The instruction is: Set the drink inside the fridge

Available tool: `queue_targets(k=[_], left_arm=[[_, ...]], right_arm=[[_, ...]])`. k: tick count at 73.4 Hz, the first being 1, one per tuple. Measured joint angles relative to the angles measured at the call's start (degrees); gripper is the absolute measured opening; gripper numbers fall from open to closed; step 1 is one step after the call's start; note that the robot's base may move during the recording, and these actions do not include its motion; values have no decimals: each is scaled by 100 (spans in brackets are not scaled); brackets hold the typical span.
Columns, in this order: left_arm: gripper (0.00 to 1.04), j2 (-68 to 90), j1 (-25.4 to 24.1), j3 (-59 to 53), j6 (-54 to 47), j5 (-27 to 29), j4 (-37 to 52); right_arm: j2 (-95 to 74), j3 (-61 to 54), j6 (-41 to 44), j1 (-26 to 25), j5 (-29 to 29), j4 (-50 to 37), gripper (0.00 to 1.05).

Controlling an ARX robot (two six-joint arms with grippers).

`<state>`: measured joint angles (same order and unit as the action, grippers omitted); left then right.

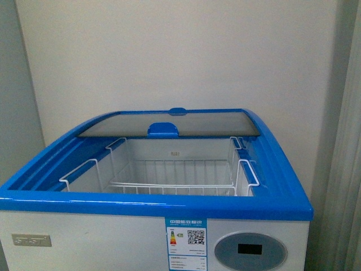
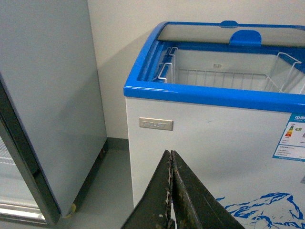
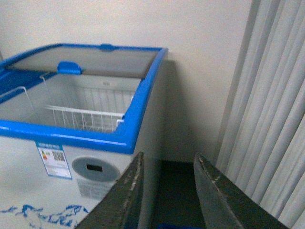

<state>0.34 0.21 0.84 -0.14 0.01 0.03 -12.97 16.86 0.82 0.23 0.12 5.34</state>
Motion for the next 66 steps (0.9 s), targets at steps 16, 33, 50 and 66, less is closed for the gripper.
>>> queue_targets(k=[16,33,50,66], left_arm=[[3,0,0,0,2,-4,-2],[3,0,0,0,2,-2,-2],[3,0,0,0,2,-2,0],[3,0,-2,0,0,-2,-2]], right_arm=[[494,-728,-17,-11,-20,-315,3],[750,-1058,-17,-11,-15,-420,3],[918,-1276,-17,-11,-15,-463,3],[1021,-1405,-17,-11,-15,-490,3]])
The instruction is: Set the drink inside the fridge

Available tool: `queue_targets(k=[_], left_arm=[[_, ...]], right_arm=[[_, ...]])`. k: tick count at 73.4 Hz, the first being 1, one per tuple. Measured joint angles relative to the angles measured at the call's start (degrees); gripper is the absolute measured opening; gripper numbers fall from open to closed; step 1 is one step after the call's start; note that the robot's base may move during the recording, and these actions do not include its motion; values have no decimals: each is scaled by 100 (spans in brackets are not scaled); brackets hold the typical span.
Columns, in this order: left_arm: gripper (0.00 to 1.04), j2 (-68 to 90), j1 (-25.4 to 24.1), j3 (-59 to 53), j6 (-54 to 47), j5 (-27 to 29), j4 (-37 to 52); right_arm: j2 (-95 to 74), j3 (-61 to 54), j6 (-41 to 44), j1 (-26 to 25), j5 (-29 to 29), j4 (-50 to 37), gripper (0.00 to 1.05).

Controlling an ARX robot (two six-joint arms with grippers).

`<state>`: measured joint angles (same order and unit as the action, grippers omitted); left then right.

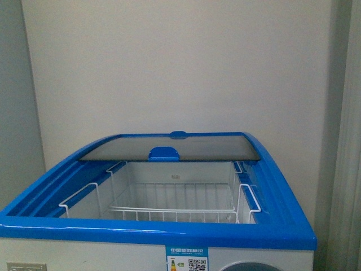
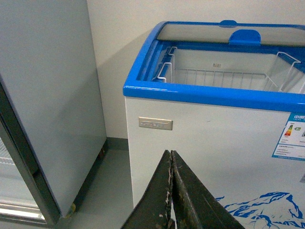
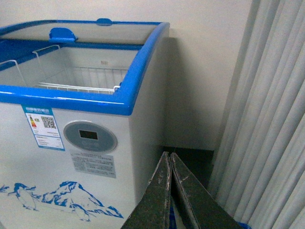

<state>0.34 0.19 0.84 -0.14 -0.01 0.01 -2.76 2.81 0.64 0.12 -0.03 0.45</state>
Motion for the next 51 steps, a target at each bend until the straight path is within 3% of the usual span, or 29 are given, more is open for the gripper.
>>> queue_targets(k=[28,32,51], left_arm=[[3,-2,2,0,0,0,0],[5,-2,0,0,2,0,0],[54,-2,2,0,2,0,0]], right_arm=[[240,-188,-2,0,0,-33,3],[240,-188,-2,0,0,-33,11],[240,-188,-2,0,0,-33,60]])
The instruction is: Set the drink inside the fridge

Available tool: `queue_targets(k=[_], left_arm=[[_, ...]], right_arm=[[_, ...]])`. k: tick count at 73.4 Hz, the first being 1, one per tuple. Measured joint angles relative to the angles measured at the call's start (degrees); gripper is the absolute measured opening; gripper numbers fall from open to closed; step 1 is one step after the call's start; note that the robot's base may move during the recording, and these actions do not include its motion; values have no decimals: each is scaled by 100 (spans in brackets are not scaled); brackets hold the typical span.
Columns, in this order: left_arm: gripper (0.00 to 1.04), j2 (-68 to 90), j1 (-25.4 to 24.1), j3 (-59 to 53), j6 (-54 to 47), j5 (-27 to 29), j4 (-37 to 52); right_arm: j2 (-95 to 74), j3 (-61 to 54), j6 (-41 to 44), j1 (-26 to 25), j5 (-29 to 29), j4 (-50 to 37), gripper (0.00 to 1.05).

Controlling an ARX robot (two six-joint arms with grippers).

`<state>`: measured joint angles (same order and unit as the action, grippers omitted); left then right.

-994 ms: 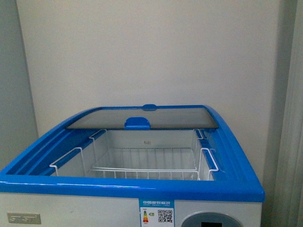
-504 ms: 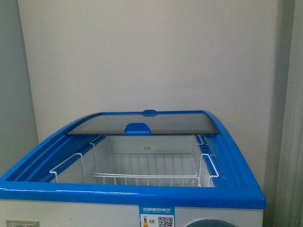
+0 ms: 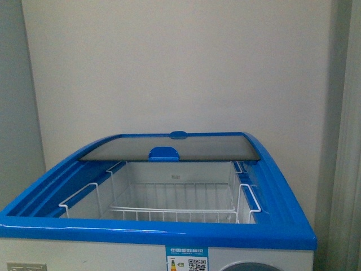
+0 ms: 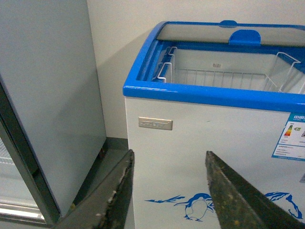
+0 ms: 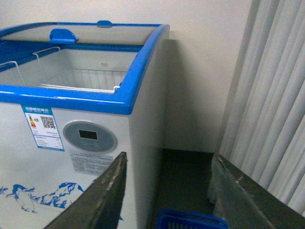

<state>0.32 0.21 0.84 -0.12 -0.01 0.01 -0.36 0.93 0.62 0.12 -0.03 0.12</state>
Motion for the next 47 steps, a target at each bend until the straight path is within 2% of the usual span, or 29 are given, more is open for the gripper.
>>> queue_targets(k=[4,7,15,17,47], left_arm=[[63,0,0,0,0,0,0],[74,0,0,0,0,0,0],[93,0,0,0,0,0,0],[97,0,0,0,0,0,0],[97,0,-2,0,0,0,0]], right_arm=[[2,0,0,0,0,0,70],[2,0,0,0,0,0,80],[2,0,0,0,0,0,98],[2,0,-4,0,0,0,98],[2,0,-2,0,0,0,97]])
